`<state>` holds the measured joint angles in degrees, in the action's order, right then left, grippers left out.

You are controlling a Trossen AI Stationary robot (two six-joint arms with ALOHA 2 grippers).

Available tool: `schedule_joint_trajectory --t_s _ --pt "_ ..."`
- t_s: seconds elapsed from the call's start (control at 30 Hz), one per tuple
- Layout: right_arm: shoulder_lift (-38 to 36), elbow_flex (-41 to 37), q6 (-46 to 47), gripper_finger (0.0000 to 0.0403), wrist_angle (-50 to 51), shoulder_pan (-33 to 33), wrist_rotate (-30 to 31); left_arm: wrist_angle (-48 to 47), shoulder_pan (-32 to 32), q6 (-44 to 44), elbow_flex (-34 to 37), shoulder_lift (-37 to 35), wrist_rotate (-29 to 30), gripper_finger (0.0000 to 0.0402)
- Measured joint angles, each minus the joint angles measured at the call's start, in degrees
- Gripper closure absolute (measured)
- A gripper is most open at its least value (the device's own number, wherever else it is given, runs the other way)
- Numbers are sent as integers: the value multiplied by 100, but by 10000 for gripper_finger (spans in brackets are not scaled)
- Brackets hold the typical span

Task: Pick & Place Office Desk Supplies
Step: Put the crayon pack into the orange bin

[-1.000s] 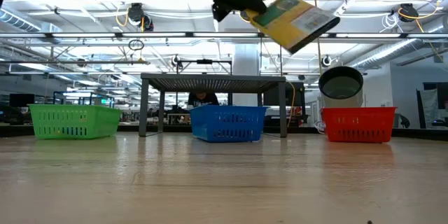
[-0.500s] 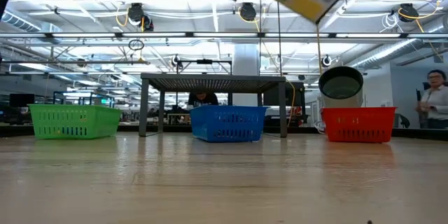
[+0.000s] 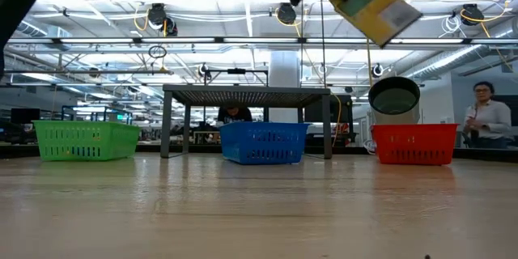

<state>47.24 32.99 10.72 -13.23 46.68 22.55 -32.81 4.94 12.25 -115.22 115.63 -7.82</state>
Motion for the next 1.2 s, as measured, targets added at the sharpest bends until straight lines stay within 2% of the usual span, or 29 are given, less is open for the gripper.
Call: schedule_joint_trajectory --t_s 0.07,0.13,0.23,0.4,0.47,1.2 --pt "0 0 45 259 -9 2 130 -335 8 9 -372 261 -6 401" --pt "-7 0 56 259 -17 2 539 -640 17 13 -597 383 7 401" --pt "-104 0 -1 259 23 13 1432 -1013 17 67 -718 413 40 401" --pt "-171 0 -437 259 58 210 3343 -1428 -45 -65 -723 230 210 401" --pt "-166 0 -422 259 161 220 3685 -1355 -116 -50 -734 212 271 401" --pt "236 0 569 259 713 -746 3704 -1033 -784 -32 -728 236 346 398"
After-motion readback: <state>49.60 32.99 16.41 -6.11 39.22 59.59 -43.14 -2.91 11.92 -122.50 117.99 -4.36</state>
